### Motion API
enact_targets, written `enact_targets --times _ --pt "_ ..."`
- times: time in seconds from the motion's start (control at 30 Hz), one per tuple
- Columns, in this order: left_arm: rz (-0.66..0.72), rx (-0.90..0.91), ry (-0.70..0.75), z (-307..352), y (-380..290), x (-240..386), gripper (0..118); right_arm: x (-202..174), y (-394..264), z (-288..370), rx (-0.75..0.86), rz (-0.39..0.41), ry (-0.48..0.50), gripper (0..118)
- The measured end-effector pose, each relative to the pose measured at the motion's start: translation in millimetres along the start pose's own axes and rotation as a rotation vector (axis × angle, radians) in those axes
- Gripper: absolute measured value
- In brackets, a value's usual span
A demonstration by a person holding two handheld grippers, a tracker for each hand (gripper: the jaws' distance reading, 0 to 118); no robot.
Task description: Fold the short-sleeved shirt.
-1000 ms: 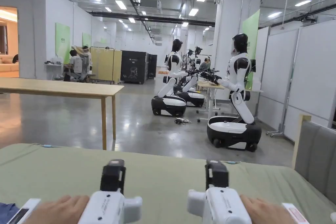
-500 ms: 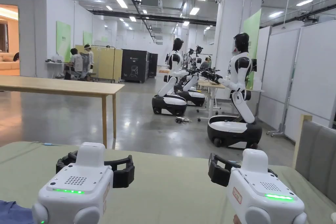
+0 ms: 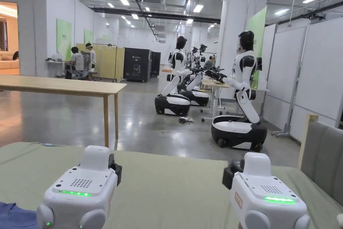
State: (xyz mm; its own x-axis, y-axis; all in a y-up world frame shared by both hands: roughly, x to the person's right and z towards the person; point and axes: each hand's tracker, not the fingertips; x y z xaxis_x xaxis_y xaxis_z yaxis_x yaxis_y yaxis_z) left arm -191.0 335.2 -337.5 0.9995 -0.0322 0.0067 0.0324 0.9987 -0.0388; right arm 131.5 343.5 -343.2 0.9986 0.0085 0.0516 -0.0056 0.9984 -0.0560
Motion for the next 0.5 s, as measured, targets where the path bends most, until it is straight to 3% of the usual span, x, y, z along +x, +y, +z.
enact_targets --times 0.13,0.27,0.37,0.5 --pt "-0.019 -0.009 -0.031 2 -3 4 6 6 -3 1 0.003 -0.012 0.028 6" --pt "0.006 -0.010 -0.002 7 -3 -10 6 -11 -6 2 0.005 0.042 0.039 6" --pt "0.021 -0.011 0.067 21 -2 -42 6 -51 -7 4 0.031 0.115 0.119 6" --pt "-0.010 -0.033 0.206 49 -10 -99 6 -131 -12 3 0.030 0.116 0.288 6"
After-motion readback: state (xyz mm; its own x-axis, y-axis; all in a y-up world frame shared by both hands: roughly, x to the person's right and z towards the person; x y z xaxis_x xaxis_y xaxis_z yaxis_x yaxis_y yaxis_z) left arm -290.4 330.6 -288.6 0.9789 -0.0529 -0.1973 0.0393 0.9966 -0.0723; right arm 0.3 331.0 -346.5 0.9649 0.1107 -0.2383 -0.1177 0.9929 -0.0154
